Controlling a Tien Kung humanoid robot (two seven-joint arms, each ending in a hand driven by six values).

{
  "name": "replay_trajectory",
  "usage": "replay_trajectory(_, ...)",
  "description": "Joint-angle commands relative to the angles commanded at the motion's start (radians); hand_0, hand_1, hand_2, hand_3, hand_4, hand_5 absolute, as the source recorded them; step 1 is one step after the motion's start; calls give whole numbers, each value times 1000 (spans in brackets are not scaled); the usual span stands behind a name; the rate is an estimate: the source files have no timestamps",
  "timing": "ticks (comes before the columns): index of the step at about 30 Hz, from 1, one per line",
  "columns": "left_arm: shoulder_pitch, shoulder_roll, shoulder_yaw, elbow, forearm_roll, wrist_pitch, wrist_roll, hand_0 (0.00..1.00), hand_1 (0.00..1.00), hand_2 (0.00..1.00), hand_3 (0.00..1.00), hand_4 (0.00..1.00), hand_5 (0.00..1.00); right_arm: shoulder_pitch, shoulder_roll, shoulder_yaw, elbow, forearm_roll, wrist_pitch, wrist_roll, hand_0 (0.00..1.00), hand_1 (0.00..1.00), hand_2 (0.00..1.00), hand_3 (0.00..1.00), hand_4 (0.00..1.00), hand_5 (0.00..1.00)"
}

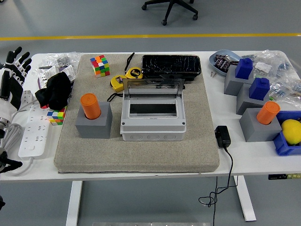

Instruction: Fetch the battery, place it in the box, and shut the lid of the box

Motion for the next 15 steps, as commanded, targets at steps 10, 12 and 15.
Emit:
replay_trajectory(10,7,-2,91,-39,-2,-46,-13,998,998,998,998,998,521,1,2,5,0,-2,-1,1,998,946,868,869,998,998)
replay_trajectory(12,10,-1,110,-42,-9,-44,-16,998,998,998,998,998,463,1,2,6,0,-2,-1,1,998,945,868,869,998,998)
replay_trajectory(15,14,-4,134,-32,-11,-36,-18,998,998,998,998,998,463,-2,3,10,0,-6,0,-1,998,945,868,869,998,998)
